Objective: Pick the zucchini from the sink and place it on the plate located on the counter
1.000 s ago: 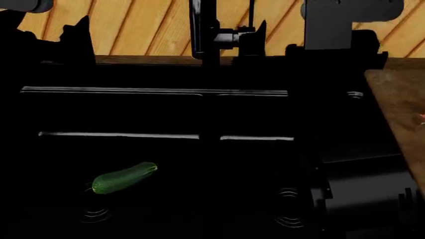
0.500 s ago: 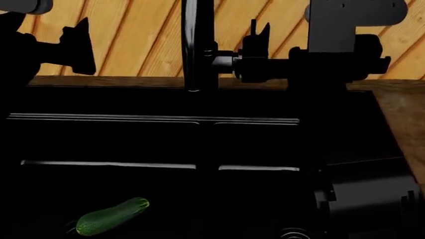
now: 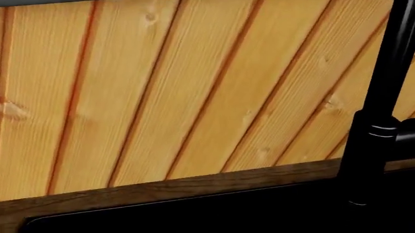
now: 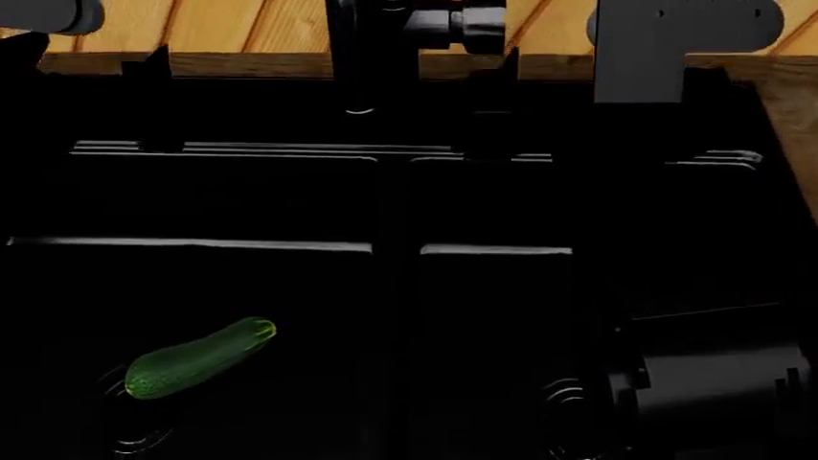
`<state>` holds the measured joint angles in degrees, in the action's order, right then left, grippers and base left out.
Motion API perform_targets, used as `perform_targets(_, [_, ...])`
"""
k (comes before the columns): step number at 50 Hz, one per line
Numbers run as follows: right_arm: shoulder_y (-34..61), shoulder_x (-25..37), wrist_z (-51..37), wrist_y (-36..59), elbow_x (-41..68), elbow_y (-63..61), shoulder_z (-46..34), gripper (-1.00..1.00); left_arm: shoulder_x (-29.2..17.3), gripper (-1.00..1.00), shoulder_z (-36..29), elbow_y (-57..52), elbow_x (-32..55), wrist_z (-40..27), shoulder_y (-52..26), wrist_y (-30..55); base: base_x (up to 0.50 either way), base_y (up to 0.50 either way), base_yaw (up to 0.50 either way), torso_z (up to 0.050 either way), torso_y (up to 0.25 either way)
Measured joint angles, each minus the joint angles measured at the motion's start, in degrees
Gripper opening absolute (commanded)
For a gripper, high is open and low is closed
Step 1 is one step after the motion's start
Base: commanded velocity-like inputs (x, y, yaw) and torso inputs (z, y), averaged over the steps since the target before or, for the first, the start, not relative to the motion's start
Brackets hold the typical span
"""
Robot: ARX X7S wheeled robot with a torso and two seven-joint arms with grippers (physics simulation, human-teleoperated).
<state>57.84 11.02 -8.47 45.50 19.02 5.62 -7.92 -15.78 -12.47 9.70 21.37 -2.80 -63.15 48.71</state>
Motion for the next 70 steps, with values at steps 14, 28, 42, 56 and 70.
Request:
perform_targets(14, [-0.4, 0.2, -0.2, -0.2, 0.5, -0.1, 0.0, 1.0, -2.0, 1.0, -2.4, -2.4, 0.8, 1.6, 0.6, 3.5, 0.0, 0.0, 0.0, 0.0, -0.063])
perform_targets(28, [-1.1, 0.6, -0.4, -0.7, 1.3, -0.2, 0.6, 1.0, -10.6, 1.0, -16.9, -10.9, 1.4, 12.0, 0.6, 13.0, 0.0, 0.0, 0.0, 0.0, 0.0])
perform_targets(42, [-1.7, 0.8, -0.7, -0.9, 1.7, -0.3, 0.6, 1.0, -15.2, 1.0, -26.1, -14.9, 1.2, 17.8, 1.4, 16.0, 0.0, 0.0, 0.0, 0.0, 0.0])
perform_targets(56, [-2.3, 1.1, -1.0, -1.3, 2.1, -0.4, 0.7, 1.0, -16.0, 1.0, -31.7, -15.1, 0.4, 20.1, 2.3, 16.2, 0.0, 0.0, 0.0, 0.0, 0.0])
perform_targets(70, [-2.7, 1.3, -1.1, -1.9, 2.4, 0.1, 0.7, 1.0, -14.4, 1.0, -35.6, -8.4, -2.0, 20.9, 3.3, 11.5, 0.0, 0.0, 0.0, 0.0, 0.0])
